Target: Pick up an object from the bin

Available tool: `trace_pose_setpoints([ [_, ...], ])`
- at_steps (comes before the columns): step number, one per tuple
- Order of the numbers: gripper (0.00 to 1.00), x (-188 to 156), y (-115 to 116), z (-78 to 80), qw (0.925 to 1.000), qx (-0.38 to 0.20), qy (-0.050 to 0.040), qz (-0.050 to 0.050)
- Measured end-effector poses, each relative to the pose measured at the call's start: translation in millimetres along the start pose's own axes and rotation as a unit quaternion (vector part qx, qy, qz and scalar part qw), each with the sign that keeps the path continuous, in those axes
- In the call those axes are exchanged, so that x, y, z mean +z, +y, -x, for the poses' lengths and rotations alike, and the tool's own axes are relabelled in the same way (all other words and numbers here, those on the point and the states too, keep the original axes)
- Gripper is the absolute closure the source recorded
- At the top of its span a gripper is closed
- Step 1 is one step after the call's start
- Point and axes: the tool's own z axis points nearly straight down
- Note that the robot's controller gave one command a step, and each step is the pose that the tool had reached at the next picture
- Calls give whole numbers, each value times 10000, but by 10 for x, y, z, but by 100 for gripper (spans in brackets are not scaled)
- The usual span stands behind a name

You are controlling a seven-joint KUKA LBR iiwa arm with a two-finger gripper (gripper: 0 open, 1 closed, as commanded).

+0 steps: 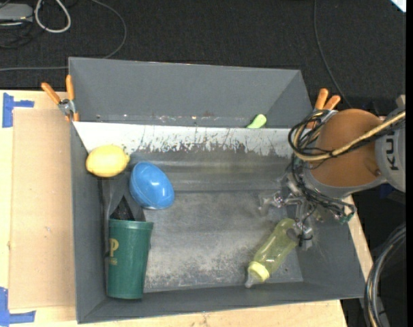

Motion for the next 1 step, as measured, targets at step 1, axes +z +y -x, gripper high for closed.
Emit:
trace_pose_setpoints([
  [1, 0, -621, 93, -278, 9994, 351, -22, -12],
])
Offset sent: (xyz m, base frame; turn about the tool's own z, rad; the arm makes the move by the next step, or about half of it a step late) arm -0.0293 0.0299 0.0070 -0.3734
